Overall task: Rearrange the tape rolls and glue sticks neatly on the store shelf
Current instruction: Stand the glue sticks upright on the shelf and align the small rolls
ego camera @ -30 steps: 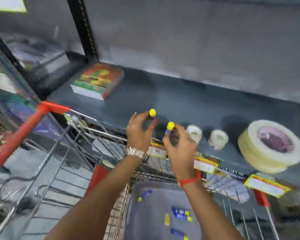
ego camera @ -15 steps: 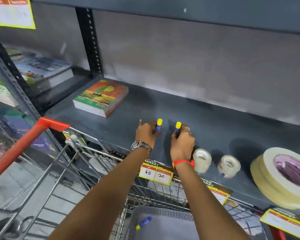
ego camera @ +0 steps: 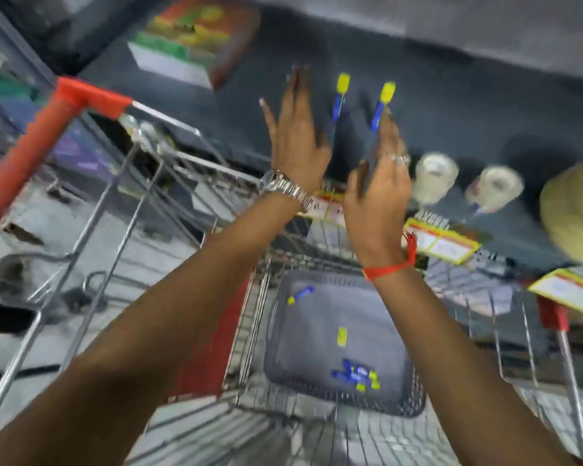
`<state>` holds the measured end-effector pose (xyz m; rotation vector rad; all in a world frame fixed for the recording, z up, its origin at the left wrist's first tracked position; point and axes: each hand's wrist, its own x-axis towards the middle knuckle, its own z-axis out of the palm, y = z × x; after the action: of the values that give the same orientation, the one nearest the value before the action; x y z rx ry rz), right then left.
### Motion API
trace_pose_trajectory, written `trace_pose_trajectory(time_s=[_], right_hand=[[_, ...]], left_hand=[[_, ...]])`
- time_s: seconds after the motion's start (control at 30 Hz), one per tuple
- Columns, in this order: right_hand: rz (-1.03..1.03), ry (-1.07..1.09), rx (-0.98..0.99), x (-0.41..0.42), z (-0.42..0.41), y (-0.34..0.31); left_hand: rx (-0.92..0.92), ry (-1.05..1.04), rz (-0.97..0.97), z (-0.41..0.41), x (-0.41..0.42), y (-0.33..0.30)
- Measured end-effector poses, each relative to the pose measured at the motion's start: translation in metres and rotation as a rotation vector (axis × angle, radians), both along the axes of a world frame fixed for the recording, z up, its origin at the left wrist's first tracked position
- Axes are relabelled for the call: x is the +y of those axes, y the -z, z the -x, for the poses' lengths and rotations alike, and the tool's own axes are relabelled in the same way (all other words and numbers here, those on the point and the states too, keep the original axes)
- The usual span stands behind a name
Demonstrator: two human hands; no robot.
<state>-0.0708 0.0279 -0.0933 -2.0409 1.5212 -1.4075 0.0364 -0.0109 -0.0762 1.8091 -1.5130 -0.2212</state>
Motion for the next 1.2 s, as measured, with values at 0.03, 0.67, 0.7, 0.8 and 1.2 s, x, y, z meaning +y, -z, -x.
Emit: trace_pose_trajectory(time_s=[0.03,0.67,0.7,0.8,1.2], right_hand=[[0.062,-0.039,-0.017,0.023,0.006,0.011],[-1.316,-0.284,0.654,0.137,0.158,0.283],[-1.315,-0.311,0.674,0.137,0.156,0.285],[-1.241,-0.395,0.83,0.14,0.153,0.291],[-1.156,-0.171,0.848,0.144,0.156,0.273]], left_hand=[[0.051,0.005,0.146,0.0,0.023,0.01],[-0.048,0.151,-0.874,0.024,0.136,0.299],[-0.053,0.131,-0.905,0.026,0.131,0.305],[-0.115,0.081,-1.026,0.031,0.122,0.314],[-0.114,-0.003,-0.925,0.042,0.121,0.307]])
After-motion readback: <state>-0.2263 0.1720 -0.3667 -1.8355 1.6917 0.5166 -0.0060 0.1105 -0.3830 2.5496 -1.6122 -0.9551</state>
